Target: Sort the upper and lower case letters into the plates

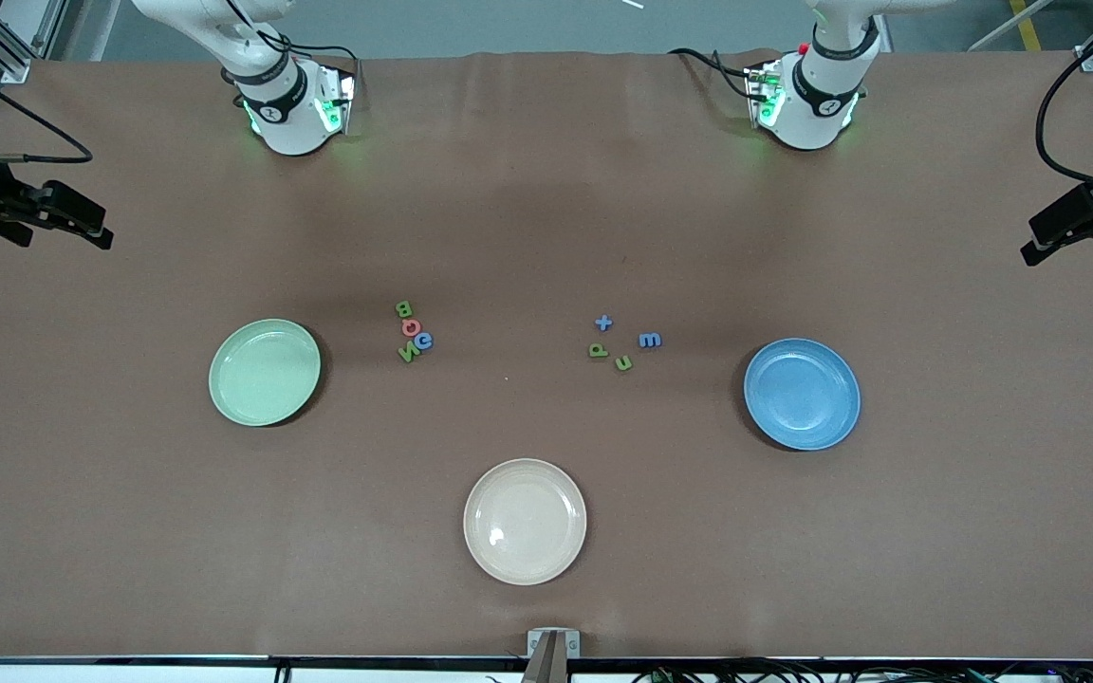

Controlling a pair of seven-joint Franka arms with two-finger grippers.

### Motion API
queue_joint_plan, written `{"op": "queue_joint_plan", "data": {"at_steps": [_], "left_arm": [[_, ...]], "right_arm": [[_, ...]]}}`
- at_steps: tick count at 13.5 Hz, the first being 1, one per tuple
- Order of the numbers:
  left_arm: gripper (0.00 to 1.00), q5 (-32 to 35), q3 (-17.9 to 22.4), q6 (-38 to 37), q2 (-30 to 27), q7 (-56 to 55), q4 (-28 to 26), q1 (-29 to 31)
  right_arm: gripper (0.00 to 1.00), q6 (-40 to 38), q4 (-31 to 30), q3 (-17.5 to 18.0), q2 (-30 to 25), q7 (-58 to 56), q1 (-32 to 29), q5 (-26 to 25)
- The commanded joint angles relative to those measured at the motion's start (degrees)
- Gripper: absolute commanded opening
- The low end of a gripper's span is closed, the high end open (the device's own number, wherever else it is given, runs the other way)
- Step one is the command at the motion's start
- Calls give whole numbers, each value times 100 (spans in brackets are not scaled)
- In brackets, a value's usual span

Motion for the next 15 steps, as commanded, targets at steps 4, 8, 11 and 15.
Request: {"op": "queue_joint_plan", "data": {"at_steps": [4,8,11,15], "left_arm": [[100,-84,9,-91,-83,116,-22,19],[100,-93,-8,-161,-22,2,-39,-16],[100,-110,-253,-188,145,-242,-109,-78],[100,-102,-965,-100,733,-1052,-171,-113]], "right_arm": [[100,15,-176,27,-179,-86,-93,-42],[100,6,-176,27,-179,-69,-84,-33],[100,6,-176,27,-179,-77,-84,-33],[100,-21,-124,36,-170,-86,-84,-42]]}}
